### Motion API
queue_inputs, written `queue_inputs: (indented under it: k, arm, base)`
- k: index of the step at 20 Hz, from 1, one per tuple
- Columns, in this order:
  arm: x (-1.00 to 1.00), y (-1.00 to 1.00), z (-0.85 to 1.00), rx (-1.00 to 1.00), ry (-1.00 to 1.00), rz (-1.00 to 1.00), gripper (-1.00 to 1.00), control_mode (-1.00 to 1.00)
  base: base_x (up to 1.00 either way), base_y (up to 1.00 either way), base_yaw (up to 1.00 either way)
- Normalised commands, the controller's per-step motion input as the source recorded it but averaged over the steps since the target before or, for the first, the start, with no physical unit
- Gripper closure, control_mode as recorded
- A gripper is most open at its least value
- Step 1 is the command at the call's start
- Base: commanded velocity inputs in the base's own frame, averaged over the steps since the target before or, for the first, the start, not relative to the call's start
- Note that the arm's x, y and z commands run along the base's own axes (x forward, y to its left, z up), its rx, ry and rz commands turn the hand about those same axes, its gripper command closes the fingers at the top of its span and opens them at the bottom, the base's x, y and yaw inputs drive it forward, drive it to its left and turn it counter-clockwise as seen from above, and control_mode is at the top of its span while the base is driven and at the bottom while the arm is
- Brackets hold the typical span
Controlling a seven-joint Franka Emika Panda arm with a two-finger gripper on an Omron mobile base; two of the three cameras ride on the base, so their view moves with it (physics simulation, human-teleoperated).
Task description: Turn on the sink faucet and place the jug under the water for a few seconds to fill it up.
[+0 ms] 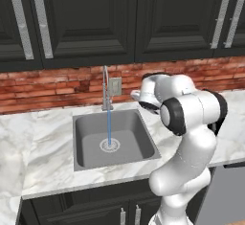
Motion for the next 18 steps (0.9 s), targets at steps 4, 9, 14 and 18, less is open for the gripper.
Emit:
queue_inputs:
  k: [4,9,14,18]
  arm:
    - [-1.00,-0.41,0.93,0.00,0.10,-0.20,-1.00,-1.00]
    - [-0.86,-0.44,1.00,-0.03,0.25,-0.24,-1.00,-1.00]
    - [-0.65,-0.47,1.00,-0.03,0.43,-0.25,-1.00,-1.00]
    - [-0.29,-0.57,1.00,-0.05,0.62,-0.25,-1.00,-1.00]
  base:
    - [0.00,0.00,0.00]
    - [0.00,0.00,0.00]
    - [0.00,0.00,0.00]
    - [0.00,0.00,0.00]
